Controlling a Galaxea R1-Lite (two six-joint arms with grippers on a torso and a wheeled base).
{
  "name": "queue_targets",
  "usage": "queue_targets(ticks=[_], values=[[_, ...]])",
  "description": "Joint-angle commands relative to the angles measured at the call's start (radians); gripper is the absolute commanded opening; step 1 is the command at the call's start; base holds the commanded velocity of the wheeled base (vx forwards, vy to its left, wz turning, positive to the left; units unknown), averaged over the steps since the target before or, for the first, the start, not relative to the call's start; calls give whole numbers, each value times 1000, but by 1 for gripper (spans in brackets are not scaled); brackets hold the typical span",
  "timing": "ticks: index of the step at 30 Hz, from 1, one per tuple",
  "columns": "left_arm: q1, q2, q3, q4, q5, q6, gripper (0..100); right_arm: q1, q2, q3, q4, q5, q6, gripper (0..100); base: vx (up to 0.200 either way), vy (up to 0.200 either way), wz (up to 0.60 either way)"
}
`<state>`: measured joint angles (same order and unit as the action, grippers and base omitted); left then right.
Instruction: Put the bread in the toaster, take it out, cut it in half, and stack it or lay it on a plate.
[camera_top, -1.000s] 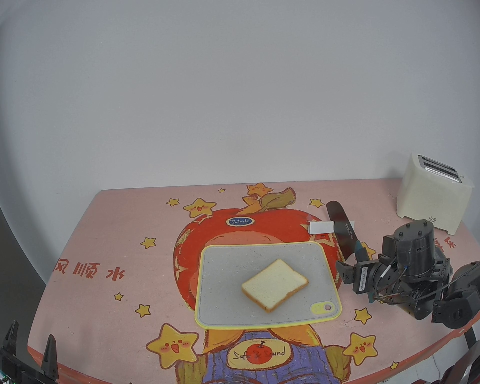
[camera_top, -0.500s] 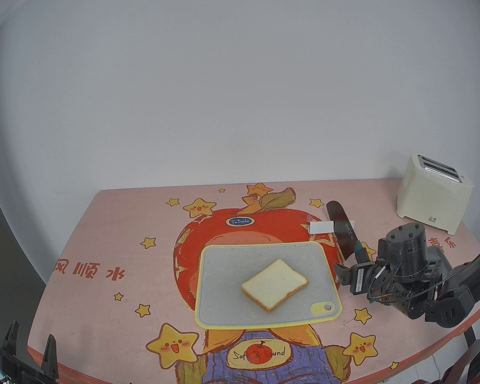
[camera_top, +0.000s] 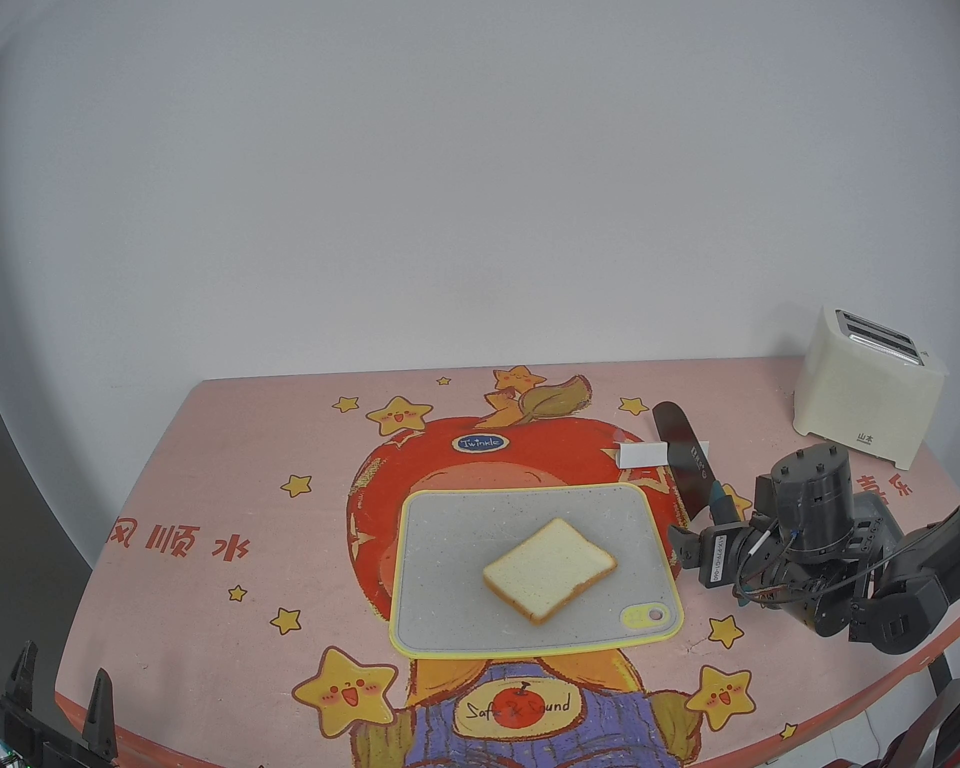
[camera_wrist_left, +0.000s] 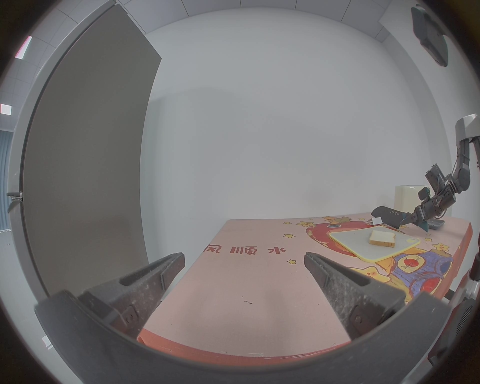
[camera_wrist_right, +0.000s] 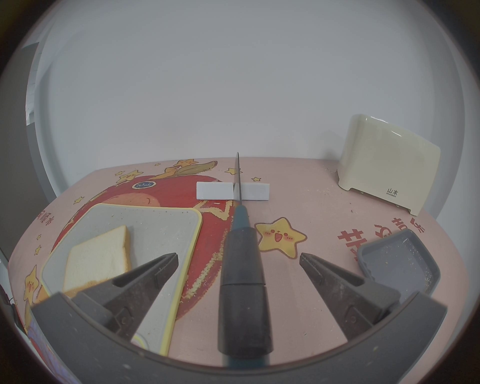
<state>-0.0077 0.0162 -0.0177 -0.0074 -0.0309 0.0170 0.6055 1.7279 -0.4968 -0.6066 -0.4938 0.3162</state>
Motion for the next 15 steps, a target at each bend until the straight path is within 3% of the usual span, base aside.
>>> queue_targets(ticks=[1, 15], values=[[0, -16, 18, 0, 0, 0, 100, 0, -1, -2, -1, 0, 0, 100, 0, 0, 0], [0, -16, 18, 0, 0, 0, 100, 2, -2, -2, -1, -2, 0, 100, 0, 0, 0]])
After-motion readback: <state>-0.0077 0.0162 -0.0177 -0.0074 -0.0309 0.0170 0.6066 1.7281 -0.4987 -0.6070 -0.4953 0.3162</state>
